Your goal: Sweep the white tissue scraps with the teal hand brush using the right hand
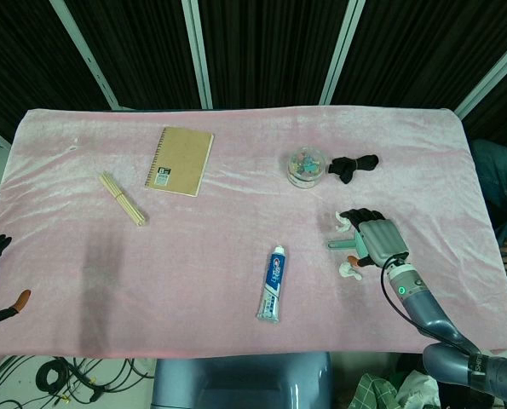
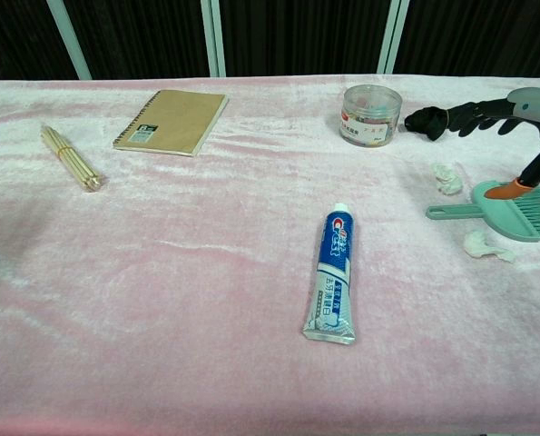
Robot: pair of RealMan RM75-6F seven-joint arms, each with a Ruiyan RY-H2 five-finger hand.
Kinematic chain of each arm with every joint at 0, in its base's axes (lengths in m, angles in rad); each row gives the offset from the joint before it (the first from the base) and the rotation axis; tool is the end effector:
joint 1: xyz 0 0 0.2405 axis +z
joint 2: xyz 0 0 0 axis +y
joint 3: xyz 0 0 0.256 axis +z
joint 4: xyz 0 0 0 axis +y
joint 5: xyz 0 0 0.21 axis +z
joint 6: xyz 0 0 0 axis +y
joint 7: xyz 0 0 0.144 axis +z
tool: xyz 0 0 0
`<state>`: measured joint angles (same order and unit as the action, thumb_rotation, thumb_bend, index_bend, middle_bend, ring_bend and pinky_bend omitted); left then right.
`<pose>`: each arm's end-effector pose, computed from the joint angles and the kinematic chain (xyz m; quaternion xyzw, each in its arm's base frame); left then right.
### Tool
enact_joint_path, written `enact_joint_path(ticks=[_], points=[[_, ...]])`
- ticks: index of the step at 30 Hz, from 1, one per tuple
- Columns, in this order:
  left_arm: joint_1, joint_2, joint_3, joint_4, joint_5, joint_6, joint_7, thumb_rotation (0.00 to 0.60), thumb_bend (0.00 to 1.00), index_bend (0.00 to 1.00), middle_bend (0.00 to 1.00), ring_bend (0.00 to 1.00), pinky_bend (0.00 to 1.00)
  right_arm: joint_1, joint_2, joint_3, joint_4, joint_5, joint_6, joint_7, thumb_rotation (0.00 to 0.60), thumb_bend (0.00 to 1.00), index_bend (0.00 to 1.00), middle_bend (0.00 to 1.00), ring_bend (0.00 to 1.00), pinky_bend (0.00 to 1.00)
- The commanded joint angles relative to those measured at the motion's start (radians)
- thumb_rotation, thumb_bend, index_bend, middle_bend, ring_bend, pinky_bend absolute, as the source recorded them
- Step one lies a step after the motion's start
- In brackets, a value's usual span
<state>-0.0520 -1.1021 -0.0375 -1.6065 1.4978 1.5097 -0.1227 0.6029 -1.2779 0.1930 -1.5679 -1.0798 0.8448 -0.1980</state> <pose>-0.3189 0.1683 0.1669 -0.5632 -0.4225 -0.4130 0.5776 -0.2235 -0.3381 0.0598 0.7025 -0.4541 0.3148 0.4486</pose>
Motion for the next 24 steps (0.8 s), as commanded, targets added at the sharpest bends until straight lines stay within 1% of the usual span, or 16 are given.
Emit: enact_joint_path(ticks=[1, 5, 9, 16, 21, 24], points=[[0.0, 0.0, 0.001, -0.001, 0.0, -0.002, 0.002, 0.6, 0.28, 0.06, 0.05, 0.0, 0.05, 0.006, -0.008, -0.002, -0.005, 0.016, 0.004, -0.008, 0.6, 0.11, 0.2, 0.18, 0.13, 0.15], [0.001, 0.0, 0.0, -0.002, -0.001, 0.0, 0.004, 0.6, 0.28, 0.06, 0.05, 0.0, 0.05, 0.006, -0.027, -0.003, -0.011, 0.038, 0.019, -0.013, 0.6, 0.11, 0.21, 0.2, 0.14, 0.15], [0.003, 0.0, 0.0, -0.002, -0.002, 0.004, 0.004, 0.6, 0.28, 0.06, 0.05, 0.0, 0.05, 0.009, -0.055, -0.014, -0.009, 0.06, 0.051, -0.062, 0.6, 0.11, 0.21, 0.2, 0.15, 0.15], [0.001, 0.002, -0.001, -0.002, -0.005, -0.003, -0.002, 0.6, 0.28, 0.06, 0.05, 0.0, 0.05, 0.026, -0.067, -0.018, -0.015, 0.11, 0.055, -0.109, 0.6, 0.11, 0.23, 0.2, 0.15, 0.15], [0.001, 0.003, -0.001, -0.004, -0.007, -0.004, -0.001, 0.6, 0.28, 0.06, 0.05, 0.0, 0.05, 0.031, -0.075, -0.03, -0.008, 0.13, 0.058, -0.131, 0.6, 0.11, 0.27, 0.25, 0.15, 0.15], [0.0, 0.003, -0.001, -0.005, -0.009, -0.007, 0.001, 0.6, 0.28, 0.06, 0.05, 0.0, 0.05, 0.034, -0.089, -0.036, 0.007, 0.139, 0.058, -0.139, 0.6, 0.11, 0.31, 0.29, 0.15, 0.15]])
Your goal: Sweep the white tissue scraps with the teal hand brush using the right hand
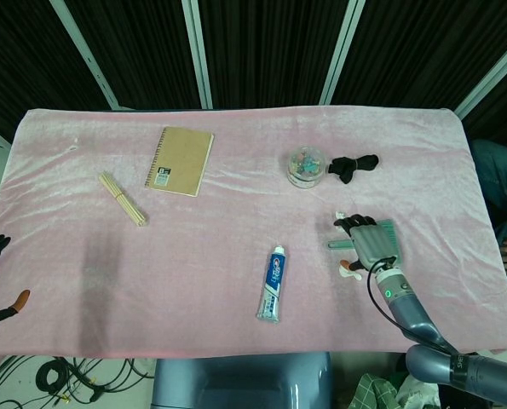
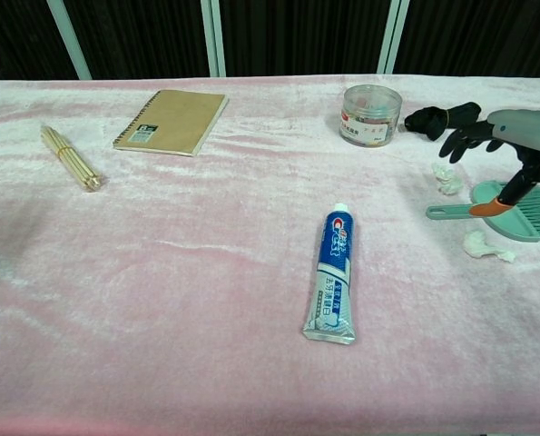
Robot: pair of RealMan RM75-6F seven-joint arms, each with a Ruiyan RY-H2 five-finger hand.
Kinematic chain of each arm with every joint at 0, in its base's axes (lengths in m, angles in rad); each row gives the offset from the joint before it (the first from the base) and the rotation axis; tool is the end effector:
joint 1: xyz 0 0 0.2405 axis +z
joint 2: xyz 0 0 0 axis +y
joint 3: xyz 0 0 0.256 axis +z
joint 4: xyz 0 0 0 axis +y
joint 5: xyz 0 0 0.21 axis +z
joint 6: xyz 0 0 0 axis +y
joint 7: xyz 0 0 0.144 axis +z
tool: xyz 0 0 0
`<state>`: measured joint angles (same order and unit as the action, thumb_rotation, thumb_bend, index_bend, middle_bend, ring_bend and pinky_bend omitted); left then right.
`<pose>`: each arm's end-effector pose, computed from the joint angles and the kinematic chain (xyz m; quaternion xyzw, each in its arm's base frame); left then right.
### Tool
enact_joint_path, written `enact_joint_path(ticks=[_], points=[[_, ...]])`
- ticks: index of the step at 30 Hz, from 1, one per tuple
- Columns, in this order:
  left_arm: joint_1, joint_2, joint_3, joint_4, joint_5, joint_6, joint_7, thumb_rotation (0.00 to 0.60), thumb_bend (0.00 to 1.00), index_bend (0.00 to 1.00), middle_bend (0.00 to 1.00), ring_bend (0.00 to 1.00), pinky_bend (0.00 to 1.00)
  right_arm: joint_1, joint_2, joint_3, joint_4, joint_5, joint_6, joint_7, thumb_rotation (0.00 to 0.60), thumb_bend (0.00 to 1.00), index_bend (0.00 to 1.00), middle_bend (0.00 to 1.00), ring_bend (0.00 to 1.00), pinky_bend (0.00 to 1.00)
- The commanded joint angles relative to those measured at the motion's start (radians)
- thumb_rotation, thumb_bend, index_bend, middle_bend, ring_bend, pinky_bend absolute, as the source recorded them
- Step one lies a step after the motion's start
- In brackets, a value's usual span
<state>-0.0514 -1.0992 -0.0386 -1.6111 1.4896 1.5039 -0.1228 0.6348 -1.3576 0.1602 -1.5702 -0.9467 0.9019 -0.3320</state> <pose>-0.3196 0.1682 0.1672 -0.5609 -0.4262 -0.4107 0.5788 -0.2194 -0.3333 0.0342 0.6983 -0.4617 0.2933 0.4616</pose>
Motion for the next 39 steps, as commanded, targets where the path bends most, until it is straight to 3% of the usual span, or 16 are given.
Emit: enact_joint_path(ticks=[1, 17, 31, 39], points=[[0.0, 0.0, 0.0, -0.001, -0.001, -0.001, 0.002, 0.6, 0.28, 0.06, 0.05, 0.0, 0.05, 0.005, -0.017, -0.006, 0.019, 0.01, 0.0, -0.008, 0.6, 0.11, 0.31, 0.3, 0.15, 0.15], [-0.002, 0.003, -0.003, -0.008, -0.013, -0.009, 0.002, 0.6, 0.28, 0.06, 0.05, 0.0, 0.05, 0.058, -0.176, 0.003, 0.242, 0.079, -0.042, -0.019, 0.6, 0.19, 0.42, 0.35, 0.16, 0.15], [0.0, 0.002, -0.003, -0.01, -0.014, -0.009, 0.008, 0.6, 0.28, 0.06, 0.05, 0.0, 0.05, 0.054, -0.212, -0.019, 0.318, 0.062, -0.049, -0.019, 0.6, 0.2, 0.48, 0.41, 0.18, 0.15], [0.0, 0.003, -0.003, -0.012, -0.015, -0.009, 0.008, 0.6, 0.28, 0.06, 0.05, 0.0, 0.05, 0.048, -0.226, -0.028, 0.352, 0.027, -0.031, -0.023, 0.6, 0.26, 0.51, 0.45, 0.2, 0.15]])
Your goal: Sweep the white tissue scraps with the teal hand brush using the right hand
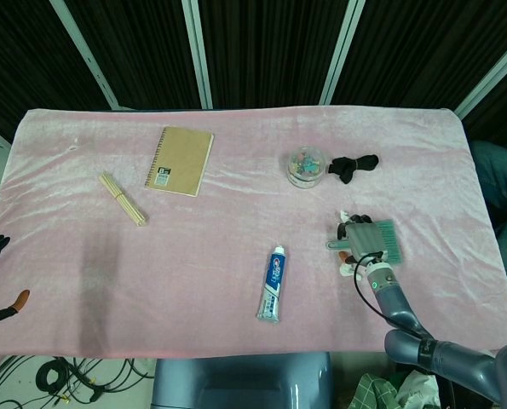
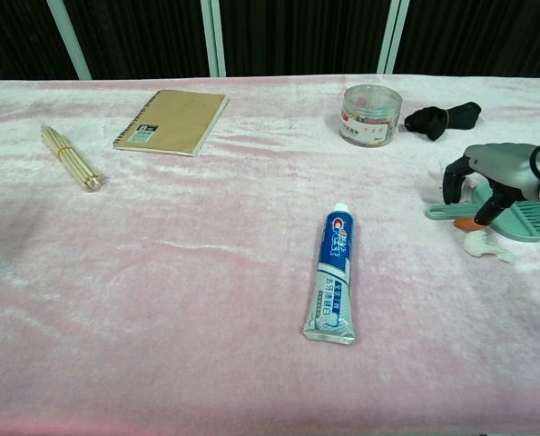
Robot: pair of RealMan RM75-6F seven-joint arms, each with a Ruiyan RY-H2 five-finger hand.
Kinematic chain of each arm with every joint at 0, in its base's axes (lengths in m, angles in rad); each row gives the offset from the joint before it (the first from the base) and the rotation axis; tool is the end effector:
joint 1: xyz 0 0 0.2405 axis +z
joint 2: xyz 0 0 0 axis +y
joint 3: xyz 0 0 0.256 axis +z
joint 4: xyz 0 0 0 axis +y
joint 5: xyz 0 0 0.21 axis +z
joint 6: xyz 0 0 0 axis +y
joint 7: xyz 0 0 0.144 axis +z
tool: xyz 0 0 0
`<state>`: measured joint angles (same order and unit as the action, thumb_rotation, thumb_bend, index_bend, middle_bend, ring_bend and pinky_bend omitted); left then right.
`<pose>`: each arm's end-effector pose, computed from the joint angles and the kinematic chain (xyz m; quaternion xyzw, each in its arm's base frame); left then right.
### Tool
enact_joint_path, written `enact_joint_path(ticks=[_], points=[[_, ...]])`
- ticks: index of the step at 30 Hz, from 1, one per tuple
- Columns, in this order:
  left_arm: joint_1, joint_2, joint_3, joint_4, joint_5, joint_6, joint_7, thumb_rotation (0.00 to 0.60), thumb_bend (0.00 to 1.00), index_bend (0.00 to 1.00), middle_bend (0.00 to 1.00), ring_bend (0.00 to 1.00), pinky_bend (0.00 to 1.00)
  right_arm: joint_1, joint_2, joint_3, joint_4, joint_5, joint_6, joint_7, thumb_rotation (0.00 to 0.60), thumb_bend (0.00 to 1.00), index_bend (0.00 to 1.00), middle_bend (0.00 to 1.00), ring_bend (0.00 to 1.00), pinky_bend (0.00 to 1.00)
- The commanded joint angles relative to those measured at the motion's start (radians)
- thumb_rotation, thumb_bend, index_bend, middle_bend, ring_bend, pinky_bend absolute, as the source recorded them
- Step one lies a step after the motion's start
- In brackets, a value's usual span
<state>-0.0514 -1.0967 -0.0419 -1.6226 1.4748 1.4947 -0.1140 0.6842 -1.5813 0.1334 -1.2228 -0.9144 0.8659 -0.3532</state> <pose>-0.3198 0.1687 0.1670 -0.5574 -0.4311 -0.4066 0.5815 -0.2488 -0.3591 -0.0123 0.7016 -0.4408 0.2499 0.5009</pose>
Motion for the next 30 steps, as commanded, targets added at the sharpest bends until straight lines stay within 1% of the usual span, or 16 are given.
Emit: enact_joint_path(ticks=[1, 18, 30], points=[[0.0, 0.0, 0.0, 0.0, 0.0, 0.0, -0.001, 0.6, 0.28, 0.06, 0.05, 0.0, 0.05, -0.003, -0.002, -0.001, 0.005, -0.007, 0.007, -0.002, 0.6, 0.26, 0.51, 0.45, 0.2, 0.15], [0.0, 0.002, 0.0, -0.005, -0.001, -0.003, -0.003, 0.6, 0.28, 0.06, 0.05, 0.0, 0.07, -0.012, 0.004, 0.001, -0.006, -0.019, 0.006, -0.008, 0.6, 0.26, 0.5, 0.47, 0.2, 0.15], [0.0, 0.003, 0.001, -0.006, -0.001, -0.004, -0.005, 0.6, 0.28, 0.07, 0.05, 0.0, 0.08, -0.006, -0.02, -0.007, 0.028, -0.021, -0.007, -0.036, 0.6, 0.27, 0.51, 0.48, 0.22, 0.15]])
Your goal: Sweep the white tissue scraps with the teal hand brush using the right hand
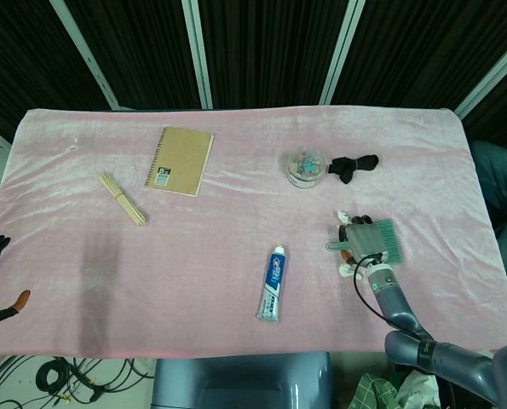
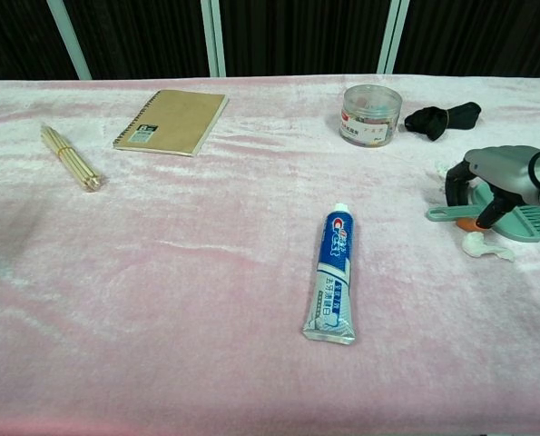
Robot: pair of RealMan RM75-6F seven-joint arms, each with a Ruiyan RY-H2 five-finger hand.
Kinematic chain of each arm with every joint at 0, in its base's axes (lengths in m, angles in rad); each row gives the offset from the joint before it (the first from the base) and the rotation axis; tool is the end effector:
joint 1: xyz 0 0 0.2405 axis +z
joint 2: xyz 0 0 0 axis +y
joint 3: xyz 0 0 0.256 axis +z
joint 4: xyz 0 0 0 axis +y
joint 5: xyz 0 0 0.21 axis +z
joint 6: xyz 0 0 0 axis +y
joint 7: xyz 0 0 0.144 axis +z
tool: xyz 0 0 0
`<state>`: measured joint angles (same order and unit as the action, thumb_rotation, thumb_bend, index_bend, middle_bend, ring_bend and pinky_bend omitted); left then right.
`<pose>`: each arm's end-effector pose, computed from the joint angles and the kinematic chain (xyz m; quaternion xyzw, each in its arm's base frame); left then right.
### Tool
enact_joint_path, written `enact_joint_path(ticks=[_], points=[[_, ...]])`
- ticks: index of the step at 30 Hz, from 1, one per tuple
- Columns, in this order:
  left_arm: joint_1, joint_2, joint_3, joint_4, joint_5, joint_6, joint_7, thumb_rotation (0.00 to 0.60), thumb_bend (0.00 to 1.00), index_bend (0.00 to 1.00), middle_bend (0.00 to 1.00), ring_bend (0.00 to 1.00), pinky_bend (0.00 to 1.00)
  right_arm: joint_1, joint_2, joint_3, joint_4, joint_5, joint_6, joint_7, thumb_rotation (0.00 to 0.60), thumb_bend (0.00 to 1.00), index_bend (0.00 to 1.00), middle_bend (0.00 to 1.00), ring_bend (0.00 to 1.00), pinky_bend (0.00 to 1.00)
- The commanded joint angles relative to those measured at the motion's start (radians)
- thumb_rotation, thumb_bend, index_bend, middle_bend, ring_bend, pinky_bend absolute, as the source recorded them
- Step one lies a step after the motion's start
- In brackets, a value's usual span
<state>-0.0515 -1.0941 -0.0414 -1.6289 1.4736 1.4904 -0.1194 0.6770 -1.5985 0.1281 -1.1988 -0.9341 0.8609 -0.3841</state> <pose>-0.3192 0.1686 0.1666 -0.5561 -0.4353 -0.4075 0.5789 -0.2520 -0.3568 -0.0174 0.7138 -0.4247 0.2370 0.5039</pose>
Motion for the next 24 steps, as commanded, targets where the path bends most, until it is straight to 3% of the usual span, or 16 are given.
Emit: enact_joint_path(ticks=[1, 7, 17, 24], points=[[0.0, 0.0, 0.0, 0.0, 0.0, 0.0, 0.0, 0.6, 0.28, 0.07, 0.05, 0.0, 0.08, 0.001, -0.005, 0.0, 0.004, -0.002, 0.0, -0.004, 0.6, 0.28, 0.52, 0.5, 0.23, 0.15], [0.0, 0.001, 0.001, -0.001, 0.0, -0.001, -0.002, 0.6, 0.28, 0.07, 0.05, 0.0, 0.09, -0.006, -0.004, 0.014, -0.008, -0.03, 0.013, 0.041, 0.6, 0.36, 0.61, 0.52, 0.25, 0.15], [0.001, 0.003, 0.002, -0.004, 0.001, -0.002, -0.006, 0.6, 0.28, 0.07, 0.05, 0.0, 0.09, -0.001, 0.08, 0.042, -0.117, -0.043, -0.003, 0.073, 0.6, 0.36, 0.62, 0.53, 0.25, 0.15], [0.003, 0.004, 0.002, -0.005, 0.001, 0.001, -0.012, 0.6, 0.28, 0.07, 0.05, 0.0, 0.09, -0.023, 0.152, 0.118, -0.199, -0.055, 0.047, 0.19, 0.6, 0.36, 0.63, 0.53, 0.25, 0.15]])
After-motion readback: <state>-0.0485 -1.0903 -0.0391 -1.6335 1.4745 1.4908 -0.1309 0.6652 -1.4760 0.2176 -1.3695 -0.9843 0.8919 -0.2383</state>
